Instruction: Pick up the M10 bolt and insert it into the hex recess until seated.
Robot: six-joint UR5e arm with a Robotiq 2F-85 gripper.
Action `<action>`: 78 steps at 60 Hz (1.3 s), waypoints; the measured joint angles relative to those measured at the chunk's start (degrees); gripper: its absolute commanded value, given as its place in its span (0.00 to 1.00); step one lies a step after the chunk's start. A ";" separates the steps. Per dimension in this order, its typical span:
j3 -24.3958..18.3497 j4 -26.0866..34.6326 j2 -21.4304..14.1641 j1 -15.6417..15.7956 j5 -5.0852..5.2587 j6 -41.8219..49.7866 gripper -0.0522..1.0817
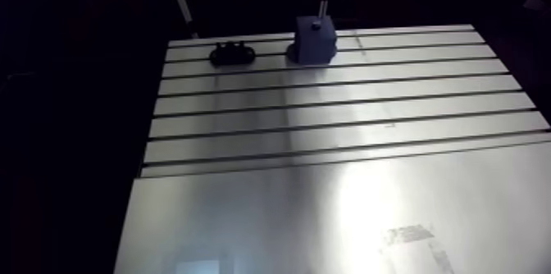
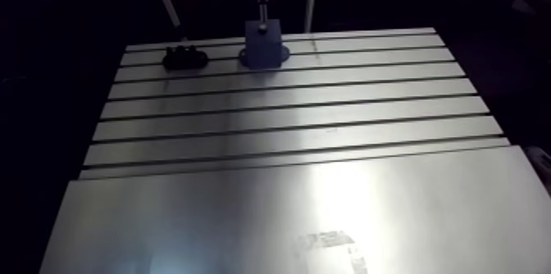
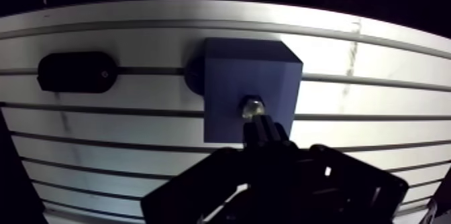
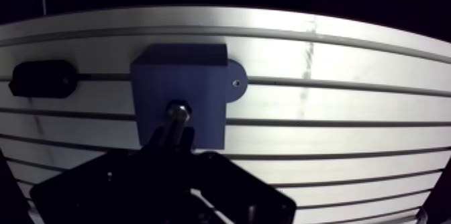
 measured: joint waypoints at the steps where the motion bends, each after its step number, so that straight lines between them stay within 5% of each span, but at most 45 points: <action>1: 0.00 -0.04 0.02 -0.02 0.01 -0.05 1.00; 78: 0.13 -1.20 0.88 -0.01 0.69 -0.91 1.00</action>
